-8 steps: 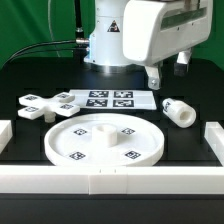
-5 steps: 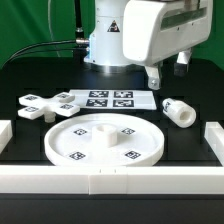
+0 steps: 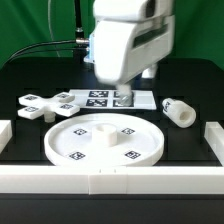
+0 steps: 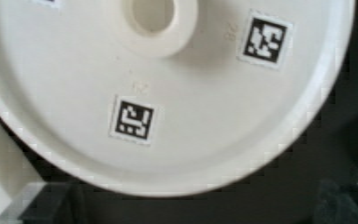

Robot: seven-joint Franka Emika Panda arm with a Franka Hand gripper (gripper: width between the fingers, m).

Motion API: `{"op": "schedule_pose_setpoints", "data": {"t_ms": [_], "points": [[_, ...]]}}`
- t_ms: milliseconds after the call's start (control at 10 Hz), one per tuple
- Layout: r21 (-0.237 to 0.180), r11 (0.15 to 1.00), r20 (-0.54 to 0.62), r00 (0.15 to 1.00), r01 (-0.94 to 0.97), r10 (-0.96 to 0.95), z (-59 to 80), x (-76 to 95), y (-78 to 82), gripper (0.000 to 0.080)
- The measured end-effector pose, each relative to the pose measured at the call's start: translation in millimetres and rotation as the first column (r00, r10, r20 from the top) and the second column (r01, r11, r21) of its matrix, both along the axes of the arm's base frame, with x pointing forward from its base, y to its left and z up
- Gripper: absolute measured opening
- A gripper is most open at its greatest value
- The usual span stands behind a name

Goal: Assemble round table

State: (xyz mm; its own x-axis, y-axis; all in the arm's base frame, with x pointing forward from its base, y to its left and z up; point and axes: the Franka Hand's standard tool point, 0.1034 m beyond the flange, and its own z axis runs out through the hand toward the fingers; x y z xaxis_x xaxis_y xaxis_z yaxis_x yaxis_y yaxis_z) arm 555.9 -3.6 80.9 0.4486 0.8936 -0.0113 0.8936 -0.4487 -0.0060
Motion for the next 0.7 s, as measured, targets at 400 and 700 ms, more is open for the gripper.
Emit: {"op": "schedule_pose_setpoints", "data": {"t_ms": [400, 700], "points": [[0.008, 0.998, -0.032, 0.998, -0.058, 0.058, -19.4, 2.8, -24.9, 0.0650], [0.010, 0.997, -0.038, 0.996, -0.077, 0.077, -31.1, -0.4, -33.8, 0.0650]]}}
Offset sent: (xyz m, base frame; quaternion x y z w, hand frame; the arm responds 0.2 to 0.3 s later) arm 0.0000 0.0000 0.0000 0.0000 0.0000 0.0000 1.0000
